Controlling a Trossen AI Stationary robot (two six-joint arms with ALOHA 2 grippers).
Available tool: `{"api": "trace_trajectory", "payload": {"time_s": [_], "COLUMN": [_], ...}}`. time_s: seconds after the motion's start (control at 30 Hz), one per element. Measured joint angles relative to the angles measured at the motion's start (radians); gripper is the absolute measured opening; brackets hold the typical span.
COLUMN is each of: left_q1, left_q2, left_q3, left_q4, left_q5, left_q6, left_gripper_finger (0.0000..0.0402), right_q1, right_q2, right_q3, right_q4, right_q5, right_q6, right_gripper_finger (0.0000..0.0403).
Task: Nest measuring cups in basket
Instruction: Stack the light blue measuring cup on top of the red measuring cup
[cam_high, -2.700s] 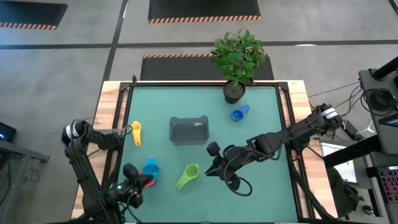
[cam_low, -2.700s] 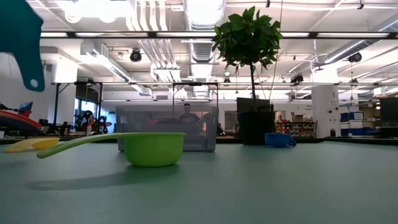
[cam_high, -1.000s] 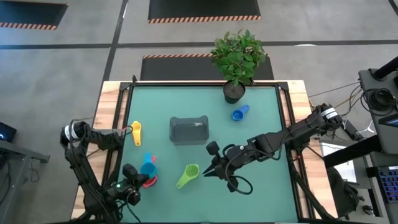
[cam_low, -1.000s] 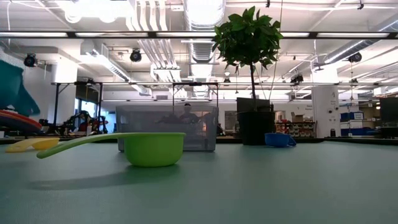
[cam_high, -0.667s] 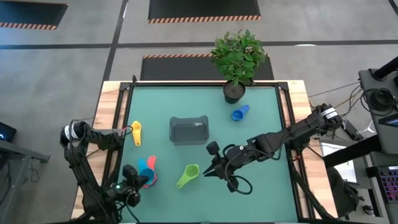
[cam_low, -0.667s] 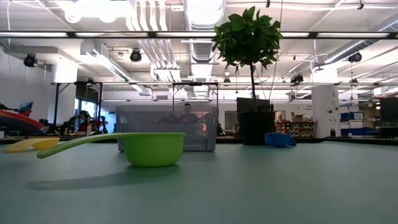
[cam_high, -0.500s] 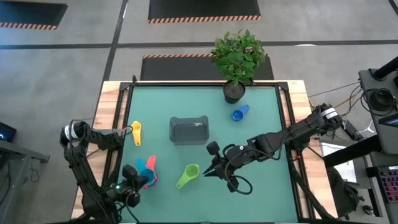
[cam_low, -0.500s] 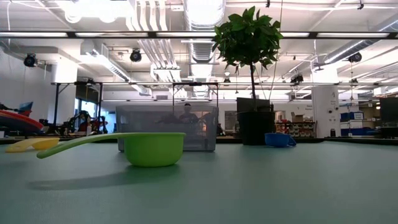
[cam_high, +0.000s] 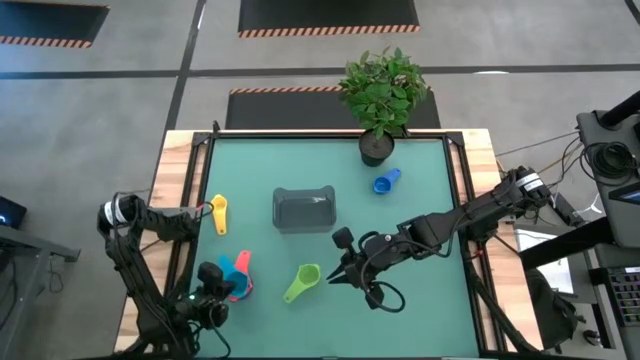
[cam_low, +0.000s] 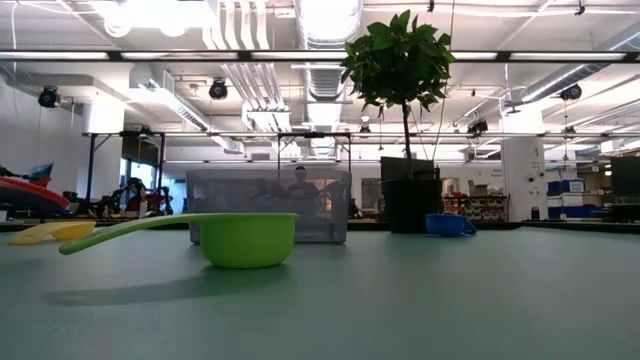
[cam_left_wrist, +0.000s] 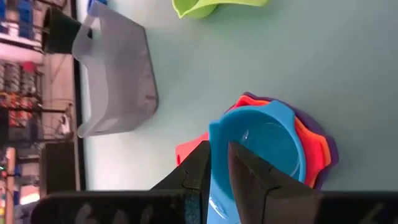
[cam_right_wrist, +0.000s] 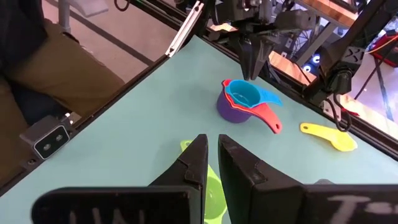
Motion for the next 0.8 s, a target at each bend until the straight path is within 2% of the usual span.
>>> {"api": "trace_trajectory", "payload": {"time_s": [0.2,0.4,0.6,0.8], "left_q1": [0.052,0.133,0.22,0.266], "left_q2": [-0.061,-0.183,-0.29,-0.306], "left_q3": [0.007,0.007,0.003,-0.039], "left_q4": [-0.003,0.027,0.045,0.047], "left_q5": [0.086,0.163,0.371,0.564], "left_q6": [0.033,0.076,0.105,0.114], "left_gripper_finger": [0.0036,0.0036,0.0036,0.0036], "right_q1": [0.0,0.0,0.0,-0.006], "right_q2": [0.0,0.0,0.0,-0.011], "right_q3": [0.0,-0.006,-0.041,-0.074], "right_q4": [-0.023,-0.056,-0.033,-0.002], "right_q5": [0.001,0.069,0.071,0.078], "right_q6": [0.011,-0.003,-0.059,-0.102], "right_gripper_finger": [0.0027,0.0027,0.0027,0.0027]}}
